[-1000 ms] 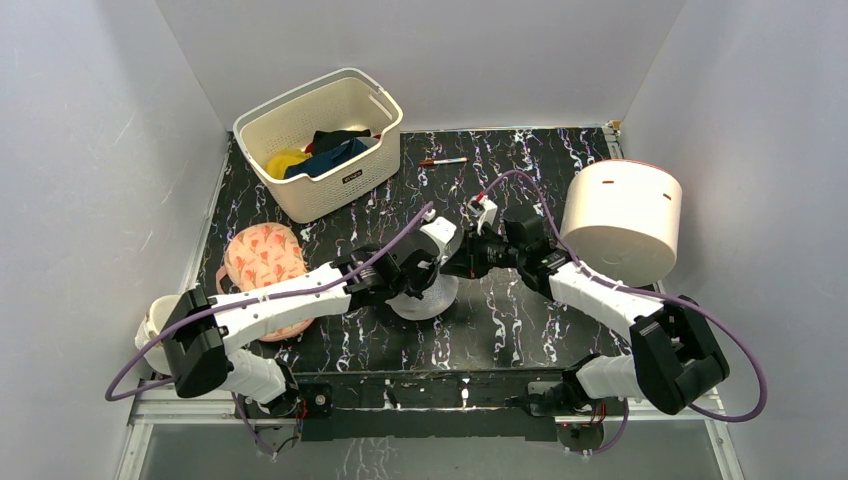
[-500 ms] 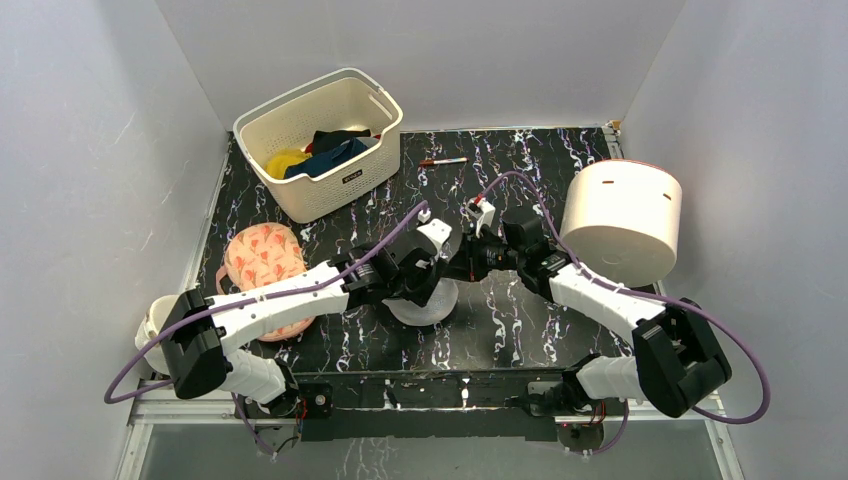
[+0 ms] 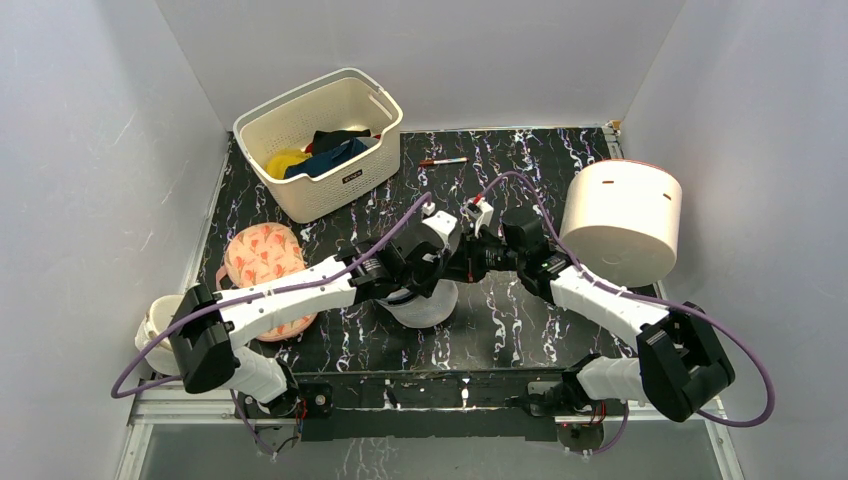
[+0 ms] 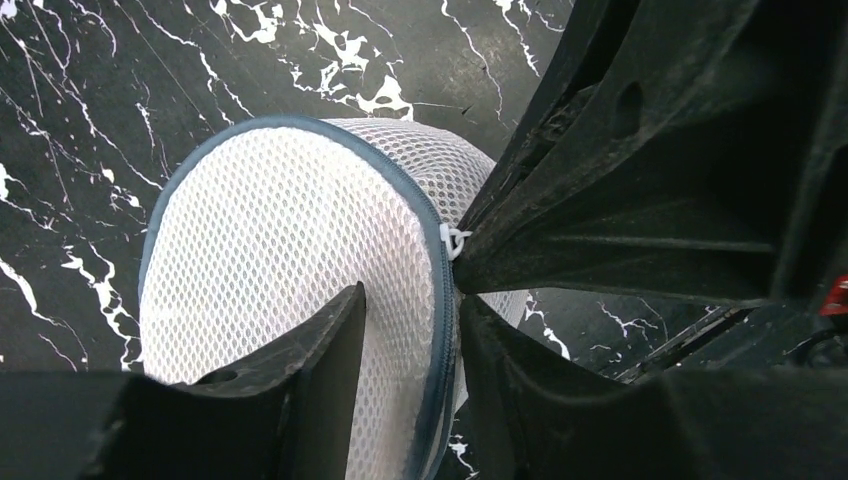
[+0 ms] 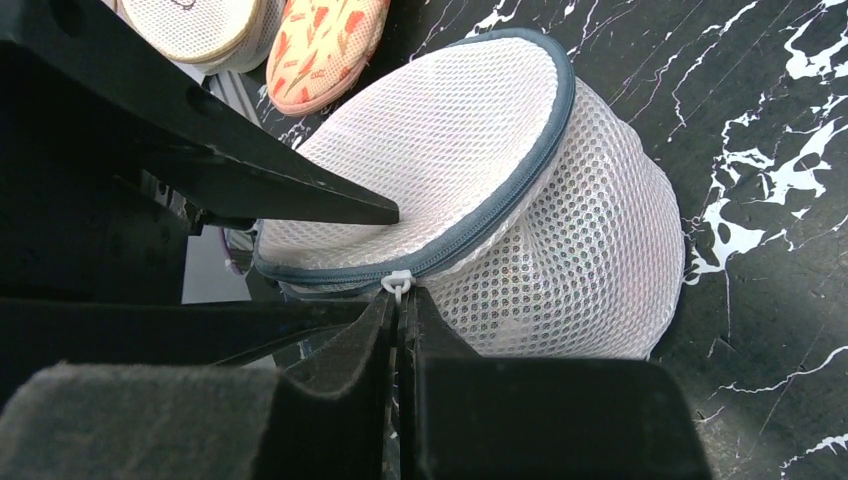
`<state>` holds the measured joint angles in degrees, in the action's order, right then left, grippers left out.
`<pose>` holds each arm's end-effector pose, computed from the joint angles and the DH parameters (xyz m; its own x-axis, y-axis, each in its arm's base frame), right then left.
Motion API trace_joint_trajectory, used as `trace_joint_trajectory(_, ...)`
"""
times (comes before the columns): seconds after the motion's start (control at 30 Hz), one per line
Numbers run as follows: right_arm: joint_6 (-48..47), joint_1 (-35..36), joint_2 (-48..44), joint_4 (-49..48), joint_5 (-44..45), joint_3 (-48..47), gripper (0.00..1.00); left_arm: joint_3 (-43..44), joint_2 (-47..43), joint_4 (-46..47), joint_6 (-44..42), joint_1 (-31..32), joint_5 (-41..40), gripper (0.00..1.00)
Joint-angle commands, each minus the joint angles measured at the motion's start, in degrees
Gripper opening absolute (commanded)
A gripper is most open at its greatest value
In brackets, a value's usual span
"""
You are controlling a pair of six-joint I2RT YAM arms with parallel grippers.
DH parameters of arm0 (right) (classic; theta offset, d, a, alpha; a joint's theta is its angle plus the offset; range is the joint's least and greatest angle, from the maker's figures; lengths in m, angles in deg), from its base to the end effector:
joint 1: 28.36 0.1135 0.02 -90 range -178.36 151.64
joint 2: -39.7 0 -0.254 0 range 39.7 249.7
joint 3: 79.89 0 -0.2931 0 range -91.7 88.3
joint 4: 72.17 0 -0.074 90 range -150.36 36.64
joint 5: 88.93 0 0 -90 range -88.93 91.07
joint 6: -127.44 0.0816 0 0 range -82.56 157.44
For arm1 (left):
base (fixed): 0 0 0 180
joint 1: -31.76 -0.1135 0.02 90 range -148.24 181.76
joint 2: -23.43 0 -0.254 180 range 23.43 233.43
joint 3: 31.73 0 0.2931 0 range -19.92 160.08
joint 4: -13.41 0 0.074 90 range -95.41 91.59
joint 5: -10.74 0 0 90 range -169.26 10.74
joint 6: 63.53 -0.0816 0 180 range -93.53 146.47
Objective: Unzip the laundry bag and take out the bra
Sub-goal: Unzip the laundry bag at the center of the board.
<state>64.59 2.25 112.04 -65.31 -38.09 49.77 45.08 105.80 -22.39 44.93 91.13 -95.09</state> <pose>0.2620 0.2149 0.1795 -0.7670 -0.0427 -0.6402 -0.5853 0.4554 0.6709 0.2191 -0.3264 0.2361 -0.5484 0.3283 -0.7690 0.5797 0.8121 -0.0667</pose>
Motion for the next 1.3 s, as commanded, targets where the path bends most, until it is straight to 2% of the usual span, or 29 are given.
trace_joint_trajectory(0.0,0.2,0.4,-2.3,-2.8,-0.8,-1.4,0.0,1.9,0.0,-1.0,0.7,-0.2,-1.8,0.32)
trace_joint_trajectory(0.13,-1.2,0.4,-1.9,-0.9,0.5,-2.3,0.0,2.1,-0.7,-2.5,-1.0,-0.1,-4.3,0.16)
trace_joint_trajectory(0.33,-1.1,0.3,-1.6,-1.4,3.1,-3.5,0.0,2.0,-1.6,-5.4,-2.4,-0.2,-9.1,0.0)
trace_joint_trajectory(0.43,-2.1,-0.2,-1.4,-0.3,6.4,-3.9,0.0,1.8,-2.5,-6.2,-2.3,-0.2,-9.9,0.0)
trace_joint_trajectory(0.67,-5.2,-5.1,1.0,1.5,7.2,-4.5,0.0,-0.5,-7.7,-6.3,-5.1,-0.1,-9.3,0.0)
trace_joint_trajectory(0.87,-6.5,-4.9,1.0,2.2,2.7,-5.8,0.0,-2.1,-9.6,-6.3,-7.8,-0.2,-7.0,0.0)
trace_joint_trajectory(0.9,-5.9,-4.8,0.9,1.4,1.9,-5.6,0.0,-1.9,-9.1,-6.4,-7.5,-0.1,-7.9,0.04)
trace_joint_trajectory(0.93,-5.0,-4.5,0.8,0.6,1.2,-5.3,0.0,-1.5,-8.4,-6.5,-6.9,-0.2,-8.5,0.15)
trace_joint_trajectory(0.97,-4.3,-4.3,0.6,-0.3,0.7,-5.0,0.0,-1.1,-7.8,-6.7,-6.3,-0.2,-8.4,0.2)
trace_joint_trajectory(1.07,-2.3,-2.6,0.1,-2.0,0.2,-4.5,0.0,0.7,-6.0,-5.9,-6.0,-0.1,-6.2,0.37)
trace_joint_trajectory(1.17,-1.4,-1.5,-0.2,-2.7,0.1,-4.4,0.0,2.2,-5.2,-4.2,-5.4,-0.2,-3.0,0.59)
trace_joint_trajectory(1.27,-1.1,-1.2,-0.3,-2.6,0.0,-4.6,0.0,3.3,-4.6,-2.4,-4.0,-0.2,-1.4,0.72)
